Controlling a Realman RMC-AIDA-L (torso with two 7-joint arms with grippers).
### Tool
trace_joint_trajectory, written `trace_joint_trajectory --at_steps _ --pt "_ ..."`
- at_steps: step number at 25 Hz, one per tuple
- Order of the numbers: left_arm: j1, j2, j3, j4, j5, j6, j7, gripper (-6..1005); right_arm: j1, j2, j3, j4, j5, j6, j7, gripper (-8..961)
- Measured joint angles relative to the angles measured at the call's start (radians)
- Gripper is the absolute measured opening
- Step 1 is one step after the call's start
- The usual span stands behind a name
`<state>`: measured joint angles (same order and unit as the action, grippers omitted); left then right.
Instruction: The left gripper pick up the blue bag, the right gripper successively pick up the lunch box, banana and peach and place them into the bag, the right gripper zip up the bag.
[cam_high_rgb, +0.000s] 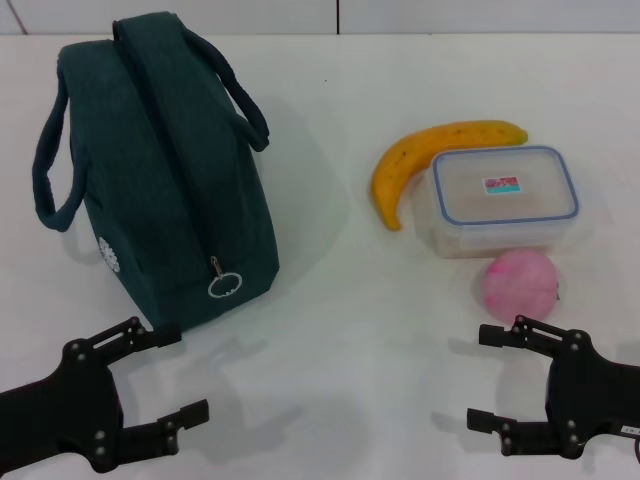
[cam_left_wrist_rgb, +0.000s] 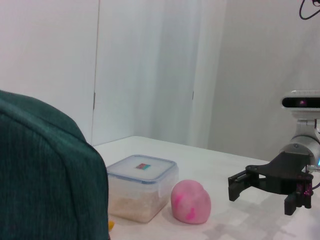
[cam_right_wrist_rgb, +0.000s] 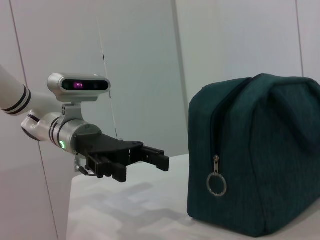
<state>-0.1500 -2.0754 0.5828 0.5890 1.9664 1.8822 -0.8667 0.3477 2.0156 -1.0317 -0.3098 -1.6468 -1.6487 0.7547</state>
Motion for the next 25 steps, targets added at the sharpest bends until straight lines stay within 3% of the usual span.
trace_joint_trajectory --at_steps 15,16,18,25 --pt "0.004 0.001 0.0 0.0 -0.027 0.006 -0.06 859 0.002 0.0 0.006 0.012 0.001 -0.001 0.0 882" --pt "0.004 0.007 0.0 0.0 -0.047 0.012 -0.105 858 0.002 0.0 0.006 0.012 0.001 -0.001 0.0 882" --pt "-0.005 0.044 -0.001 0.004 -0.148 0.028 -0.39 858 0.002 0.0 0.006 0.012 0.001 0.0 0.001 881" --pt "-0.018 0.108 -0.001 0.012 -0.277 0.052 -0.72 857 0.002 0.0 0.005 0.012 0.001 0.003 0.004 881"
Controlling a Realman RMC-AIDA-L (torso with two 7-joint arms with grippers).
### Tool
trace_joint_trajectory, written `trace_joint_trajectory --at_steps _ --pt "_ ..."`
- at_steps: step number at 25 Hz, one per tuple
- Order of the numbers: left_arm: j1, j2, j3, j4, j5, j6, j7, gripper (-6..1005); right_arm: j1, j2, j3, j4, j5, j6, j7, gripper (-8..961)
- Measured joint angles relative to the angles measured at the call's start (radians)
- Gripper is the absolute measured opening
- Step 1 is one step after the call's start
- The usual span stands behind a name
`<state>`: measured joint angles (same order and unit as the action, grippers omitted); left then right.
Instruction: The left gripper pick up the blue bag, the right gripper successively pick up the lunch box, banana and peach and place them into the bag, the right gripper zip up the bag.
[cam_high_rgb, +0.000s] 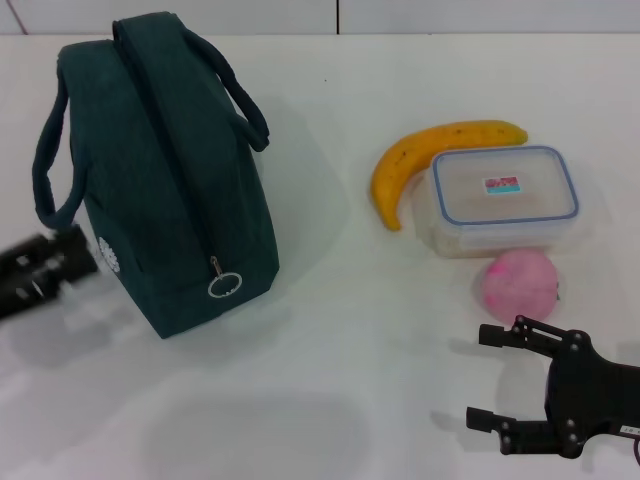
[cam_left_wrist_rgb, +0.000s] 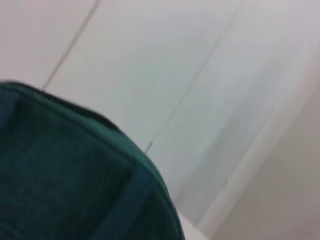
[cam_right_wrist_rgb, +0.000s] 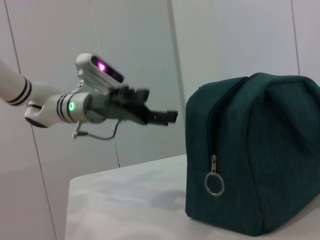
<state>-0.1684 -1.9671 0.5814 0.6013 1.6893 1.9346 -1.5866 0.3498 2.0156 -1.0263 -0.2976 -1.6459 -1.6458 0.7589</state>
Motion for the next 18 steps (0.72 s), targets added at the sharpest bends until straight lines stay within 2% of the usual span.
trace_joint_trajectory --at_steps 3,5,8,9,11,15,18 --pt "-0.001 0.018 0.0 0.011 -0.068 0.0 -0.094 857 0.0 0.0 0.0 0.0 0.0 0.001 0.001 881" --pt "-0.004 0.021 -0.012 0.033 -0.092 -0.002 -0.15 856 0.0 0.0 0.0 0.0 0.0 0.002 0.003 880" --pt "-0.027 0.026 -0.104 0.083 -0.08 -0.022 -0.26 856 0.0 0.0 0.001 0.0 0.003 0.007 0.004 880" --pt "-0.027 0.026 -0.104 0.083 -0.08 -0.022 -0.26 856 0.0 0.0 0.001 0.0 0.003 0.007 0.004 880" --pt "-0.042 0.036 -0.144 0.119 -0.057 -0.065 -0.346 855 0.0 0.0 0.002 0.0 0.003 0.01 0.004 880" --pt "-0.068 0.054 -0.15 0.179 -0.021 -0.132 -0.496 855 0.0 0.0 0.001 0.004 0.011 0.013 0.003 880" --pt "-0.151 0.073 -0.144 0.288 0.129 -0.159 -0.712 854 0.001 0.0 0.001 0.009 0.015 0.013 0.002 879"
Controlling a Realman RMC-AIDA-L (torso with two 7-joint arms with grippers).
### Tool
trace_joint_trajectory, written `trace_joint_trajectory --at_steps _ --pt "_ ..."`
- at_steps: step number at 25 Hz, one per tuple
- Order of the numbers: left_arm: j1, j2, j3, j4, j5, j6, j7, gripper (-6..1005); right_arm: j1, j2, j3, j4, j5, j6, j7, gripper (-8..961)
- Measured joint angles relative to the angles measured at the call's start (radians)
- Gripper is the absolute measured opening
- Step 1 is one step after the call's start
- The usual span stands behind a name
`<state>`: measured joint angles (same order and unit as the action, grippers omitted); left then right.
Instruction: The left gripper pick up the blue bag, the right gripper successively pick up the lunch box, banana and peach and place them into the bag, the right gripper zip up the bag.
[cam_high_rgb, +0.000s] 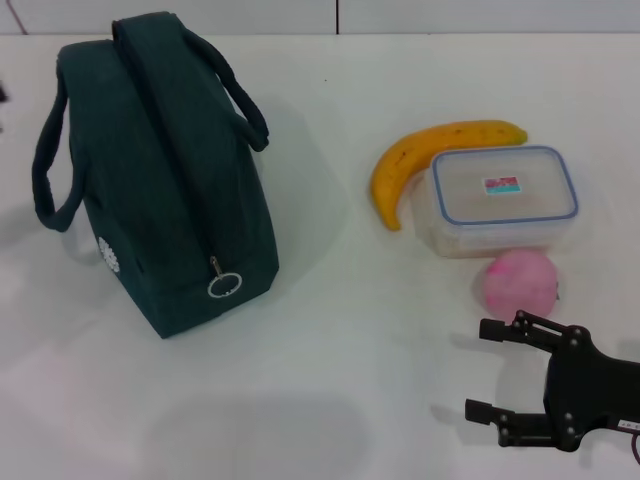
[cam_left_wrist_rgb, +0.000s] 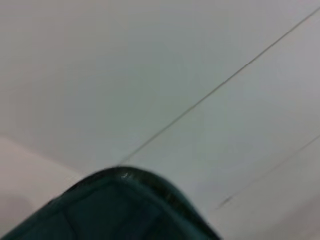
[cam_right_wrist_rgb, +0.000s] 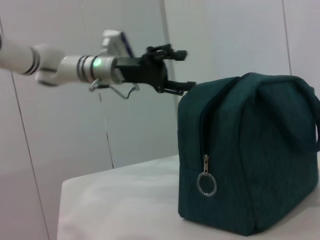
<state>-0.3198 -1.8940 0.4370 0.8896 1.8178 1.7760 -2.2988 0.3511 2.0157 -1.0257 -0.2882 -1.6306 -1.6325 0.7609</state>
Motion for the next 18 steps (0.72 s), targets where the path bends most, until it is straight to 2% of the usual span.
trace_joint_trajectory --at_steps 2,3,5,6,12,18 --pt "-0.021 0.002 0.001 0.022 0.041 0.0 -0.036 854 0.007 0.0 -0.004 0.004 0.001 0.004 0.001 879" --pt "-0.105 0.008 0.001 0.093 0.2 0.0 -0.142 854 0.01 0.0 -0.005 0.008 0.001 0.006 0.001 879" --pt "-0.142 0.01 0.005 0.115 0.27 0.001 -0.177 853 0.014 0.001 -0.007 0.015 0.002 0.014 -0.001 879" --pt "-0.181 0.011 0.022 0.127 0.331 0.004 -0.206 853 0.014 0.001 -0.007 0.016 0.002 0.016 -0.001 879" --pt "-0.267 0.024 0.118 0.131 0.391 0.006 -0.272 852 0.023 0.003 -0.008 0.034 0.002 0.03 -0.005 878" --pt "-0.303 0.037 0.178 0.129 0.394 0.005 -0.327 851 0.026 0.003 -0.008 0.041 0.002 0.046 -0.006 878"
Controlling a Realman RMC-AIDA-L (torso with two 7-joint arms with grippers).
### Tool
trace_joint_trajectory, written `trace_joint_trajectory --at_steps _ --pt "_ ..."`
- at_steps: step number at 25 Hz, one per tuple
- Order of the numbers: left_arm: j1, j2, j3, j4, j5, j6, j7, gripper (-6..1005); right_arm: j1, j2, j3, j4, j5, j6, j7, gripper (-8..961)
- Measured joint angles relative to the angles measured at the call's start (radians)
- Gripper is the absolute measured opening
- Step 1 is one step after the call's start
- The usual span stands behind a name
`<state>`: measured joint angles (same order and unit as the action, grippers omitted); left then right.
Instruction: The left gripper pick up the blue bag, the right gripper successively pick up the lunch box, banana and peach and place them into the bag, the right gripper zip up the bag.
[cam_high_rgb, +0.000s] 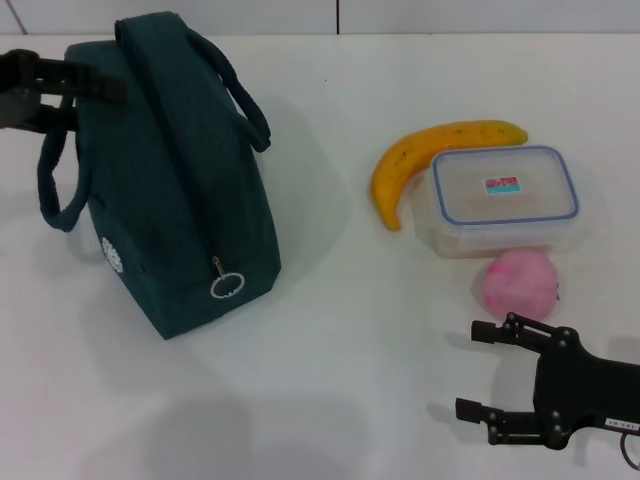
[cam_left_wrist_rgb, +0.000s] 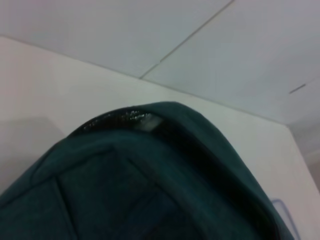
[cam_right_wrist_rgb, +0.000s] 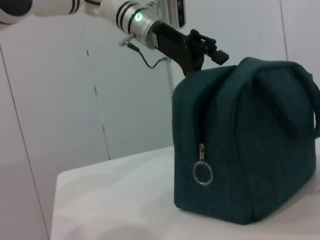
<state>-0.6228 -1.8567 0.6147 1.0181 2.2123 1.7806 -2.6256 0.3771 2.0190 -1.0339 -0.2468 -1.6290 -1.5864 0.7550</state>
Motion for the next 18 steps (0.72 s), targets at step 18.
trace_joint_trajectory --at_steps 18 --pt "-0.035 -0.006 0.035 -0.002 0.101 -0.016 -0.021 792 0.001 0.0 0.0 0.0 0.0 0.017 0.0 876"
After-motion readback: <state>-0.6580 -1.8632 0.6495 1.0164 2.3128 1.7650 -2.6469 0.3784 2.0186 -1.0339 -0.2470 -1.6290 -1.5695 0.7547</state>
